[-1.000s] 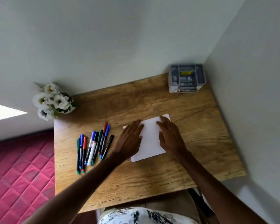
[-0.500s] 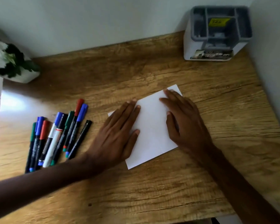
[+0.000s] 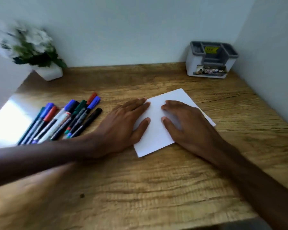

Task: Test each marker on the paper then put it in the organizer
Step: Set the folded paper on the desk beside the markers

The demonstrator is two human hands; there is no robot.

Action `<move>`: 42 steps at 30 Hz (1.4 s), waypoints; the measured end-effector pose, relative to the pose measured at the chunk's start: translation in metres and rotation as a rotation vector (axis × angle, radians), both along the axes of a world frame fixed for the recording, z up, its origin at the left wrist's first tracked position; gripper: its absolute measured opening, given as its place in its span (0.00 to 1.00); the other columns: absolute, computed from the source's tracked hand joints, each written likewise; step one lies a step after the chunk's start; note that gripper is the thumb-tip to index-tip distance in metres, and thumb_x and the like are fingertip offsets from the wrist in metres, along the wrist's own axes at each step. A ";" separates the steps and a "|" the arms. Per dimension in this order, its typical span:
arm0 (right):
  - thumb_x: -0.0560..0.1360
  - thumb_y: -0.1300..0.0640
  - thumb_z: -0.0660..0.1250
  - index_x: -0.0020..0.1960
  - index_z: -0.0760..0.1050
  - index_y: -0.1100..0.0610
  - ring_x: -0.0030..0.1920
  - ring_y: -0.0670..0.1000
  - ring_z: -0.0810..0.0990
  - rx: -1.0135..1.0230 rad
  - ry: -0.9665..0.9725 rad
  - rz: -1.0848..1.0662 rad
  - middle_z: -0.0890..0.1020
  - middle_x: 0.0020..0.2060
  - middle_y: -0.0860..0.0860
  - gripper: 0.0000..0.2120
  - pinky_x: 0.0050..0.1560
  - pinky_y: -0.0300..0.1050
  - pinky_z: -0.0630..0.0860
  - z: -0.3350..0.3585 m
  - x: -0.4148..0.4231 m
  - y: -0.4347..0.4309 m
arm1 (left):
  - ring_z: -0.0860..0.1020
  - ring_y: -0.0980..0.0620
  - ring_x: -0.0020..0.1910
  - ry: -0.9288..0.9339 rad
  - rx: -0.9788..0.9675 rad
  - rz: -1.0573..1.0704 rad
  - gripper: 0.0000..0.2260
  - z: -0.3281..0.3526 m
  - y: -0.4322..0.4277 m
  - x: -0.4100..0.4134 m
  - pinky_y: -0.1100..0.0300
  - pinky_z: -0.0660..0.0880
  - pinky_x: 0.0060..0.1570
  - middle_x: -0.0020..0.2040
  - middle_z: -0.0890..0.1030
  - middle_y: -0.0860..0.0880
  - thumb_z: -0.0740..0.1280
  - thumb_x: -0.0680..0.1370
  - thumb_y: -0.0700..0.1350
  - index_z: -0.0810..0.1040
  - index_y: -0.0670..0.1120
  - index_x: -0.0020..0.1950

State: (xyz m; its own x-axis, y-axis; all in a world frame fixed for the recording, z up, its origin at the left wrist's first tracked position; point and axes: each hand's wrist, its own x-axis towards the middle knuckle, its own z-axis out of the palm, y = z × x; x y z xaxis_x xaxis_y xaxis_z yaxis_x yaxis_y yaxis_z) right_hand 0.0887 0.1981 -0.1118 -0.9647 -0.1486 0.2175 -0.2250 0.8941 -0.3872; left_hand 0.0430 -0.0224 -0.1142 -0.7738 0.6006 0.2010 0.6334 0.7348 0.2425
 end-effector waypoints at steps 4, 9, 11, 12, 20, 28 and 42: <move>0.82 0.51 0.65 0.73 0.75 0.55 0.76 0.47 0.69 -0.034 -0.015 0.036 0.74 0.74 0.50 0.20 0.79 0.49 0.61 0.007 0.003 0.000 | 0.66 0.49 0.78 -0.015 0.046 0.046 0.23 0.007 -0.002 0.010 0.59 0.60 0.75 0.79 0.68 0.48 0.59 0.85 0.53 0.69 0.47 0.79; 0.81 0.53 0.68 0.71 0.77 0.54 0.74 0.45 0.71 -0.069 0.024 0.085 0.76 0.73 0.49 0.18 0.77 0.46 0.64 0.008 0.011 0.002 | 0.77 0.45 0.66 0.111 0.057 0.069 0.15 0.017 -0.015 0.032 0.53 0.75 0.55 0.67 0.81 0.46 0.61 0.84 0.47 0.80 0.45 0.68; 0.81 0.55 0.68 0.70 0.78 0.53 0.73 0.44 0.71 -0.074 0.028 0.112 0.76 0.72 0.48 0.17 0.77 0.43 0.64 0.008 0.013 0.002 | 0.77 0.46 0.65 0.140 0.056 0.058 0.15 0.018 -0.020 0.037 0.52 0.77 0.53 0.66 0.81 0.47 0.61 0.84 0.48 0.80 0.46 0.67; 0.81 0.57 0.67 0.70 0.78 0.53 0.73 0.43 0.72 -0.079 0.031 0.126 0.77 0.71 0.48 0.17 0.76 0.42 0.65 0.008 0.013 0.003 | 0.77 0.47 0.66 0.151 0.066 0.046 0.15 0.017 -0.022 0.039 0.52 0.78 0.53 0.66 0.81 0.48 0.61 0.84 0.48 0.81 0.46 0.67; 0.81 0.63 0.68 0.69 0.79 0.51 0.73 0.43 0.72 -0.078 0.050 0.162 0.79 0.69 0.46 0.18 0.76 0.55 0.68 0.008 0.008 0.014 | 0.78 0.50 0.64 0.172 0.129 -0.044 0.15 0.012 -0.030 0.040 0.51 0.80 0.55 0.65 0.83 0.52 0.63 0.82 0.49 0.82 0.48 0.64; 0.79 0.64 0.70 0.66 0.82 0.54 0.70 0.42 0.74 -0.025 0.149 0.203 0.80 0.67 0.46 0.16 0.71 0.57 0.73 0.010 0.007 0.014 | 0.78 0.53 0.65 0.165 0.183 -0.052 0.14 0.011 -0.034 0.039 0.56 0.78 0.59 0.65 0.83 0.53 0.64 0.81 0.50 0.83 0.49 0.63; 0.76 0.63 0.74 0.56 0.85 0.56 0.52 0.46 0.85 -0.114 0.227 0.546 0.87 0.52 0.48 0.10 0.52 0.46 0.80 0.044 -0.003 -0.121 | 0.83 0.52 0.36 0.324 0.367 0.399 0.09 0.061 -0.109 -0.018 0.57 0.78 0.38 0.39 0.86 0.54 0.67 0.78 0.48 0.87 0.48 0.48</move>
State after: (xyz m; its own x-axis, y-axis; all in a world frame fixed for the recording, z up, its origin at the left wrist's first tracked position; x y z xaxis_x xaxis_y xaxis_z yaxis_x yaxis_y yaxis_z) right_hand 0.0858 0.0773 -0.0676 -0.6834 -0.5727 0.4527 -0.7279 0.5819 -0.3627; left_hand 0.0252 -0.1309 -0.0533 -0.7895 0.1257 0.6007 0.4111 0.8351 0.3655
